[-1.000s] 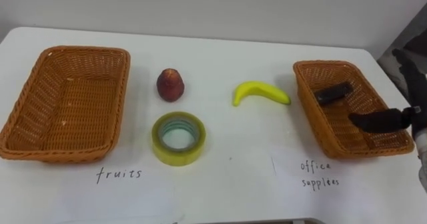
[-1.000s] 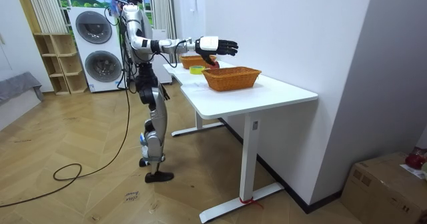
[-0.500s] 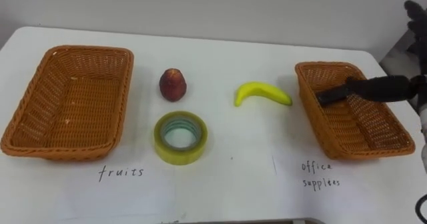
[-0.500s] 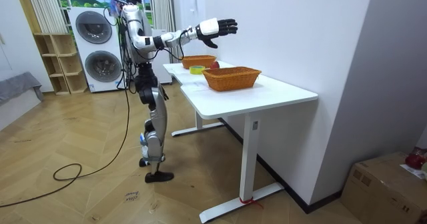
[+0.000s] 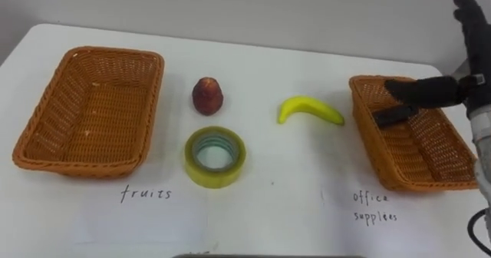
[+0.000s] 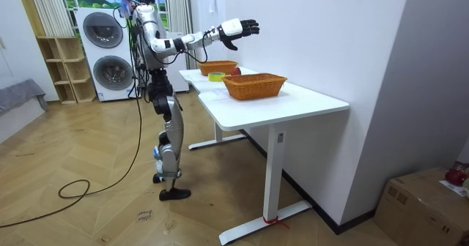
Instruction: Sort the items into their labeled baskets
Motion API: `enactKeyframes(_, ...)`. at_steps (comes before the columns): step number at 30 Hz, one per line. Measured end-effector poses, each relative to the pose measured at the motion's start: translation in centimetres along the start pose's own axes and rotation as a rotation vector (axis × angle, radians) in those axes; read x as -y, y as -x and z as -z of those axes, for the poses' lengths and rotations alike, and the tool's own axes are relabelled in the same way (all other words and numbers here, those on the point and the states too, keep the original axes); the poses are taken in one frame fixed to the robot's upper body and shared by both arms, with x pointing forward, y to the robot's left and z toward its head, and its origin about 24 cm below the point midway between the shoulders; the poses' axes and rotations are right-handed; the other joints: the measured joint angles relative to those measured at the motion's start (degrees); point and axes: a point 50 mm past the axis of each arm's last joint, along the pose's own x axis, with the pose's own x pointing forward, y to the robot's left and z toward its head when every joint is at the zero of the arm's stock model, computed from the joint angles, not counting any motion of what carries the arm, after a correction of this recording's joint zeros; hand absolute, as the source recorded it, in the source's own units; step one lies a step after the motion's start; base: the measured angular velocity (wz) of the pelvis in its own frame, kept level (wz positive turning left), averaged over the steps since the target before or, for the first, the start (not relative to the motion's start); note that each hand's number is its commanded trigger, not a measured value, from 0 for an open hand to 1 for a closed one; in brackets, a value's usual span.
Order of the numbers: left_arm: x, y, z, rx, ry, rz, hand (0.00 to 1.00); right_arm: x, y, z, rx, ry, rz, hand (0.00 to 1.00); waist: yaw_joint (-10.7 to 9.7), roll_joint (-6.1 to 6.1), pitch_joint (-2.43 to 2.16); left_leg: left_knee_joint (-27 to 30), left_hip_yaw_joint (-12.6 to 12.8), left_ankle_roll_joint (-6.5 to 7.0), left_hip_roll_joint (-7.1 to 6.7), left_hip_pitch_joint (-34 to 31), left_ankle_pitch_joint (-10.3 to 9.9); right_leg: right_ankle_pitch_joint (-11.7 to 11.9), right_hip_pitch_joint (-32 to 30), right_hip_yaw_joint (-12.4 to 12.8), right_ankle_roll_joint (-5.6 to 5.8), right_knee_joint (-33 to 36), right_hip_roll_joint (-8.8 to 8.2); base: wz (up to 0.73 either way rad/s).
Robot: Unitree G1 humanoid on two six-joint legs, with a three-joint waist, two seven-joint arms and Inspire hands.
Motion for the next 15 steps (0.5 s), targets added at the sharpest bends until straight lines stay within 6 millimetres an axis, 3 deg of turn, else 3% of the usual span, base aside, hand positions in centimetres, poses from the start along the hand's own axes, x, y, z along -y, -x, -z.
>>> enactKeyframes(8, 0.4, 0.1, -0.2, -0.002, -0.020, 0.007, 0.00, -2.0, -0.1, -1.4, 0.038, -0.073, -0.050, 0.00, 2.0, 0.08, 0.04, 0.4, -1.3, 0.03, -0.16, -0.3, 0.0, 0.0, 0.3, -0.4, 0.00, -0.1, -0.20, 0.07)
enactKeyframes(15, 0.6, 0.1, -0.3, -0.002, -0.025, 0.013, 0.00, -3.2, 0.1, -1.7, 0.042, -0.143, -0.111, 0.00, 2.2, 0.55, 0.32, 0.5, -2.7, 0.06, -0.23, -0.3, 0.0, 0.0, 0.9, -1.6, 0.02, -0.2, -0.56, 0.10)
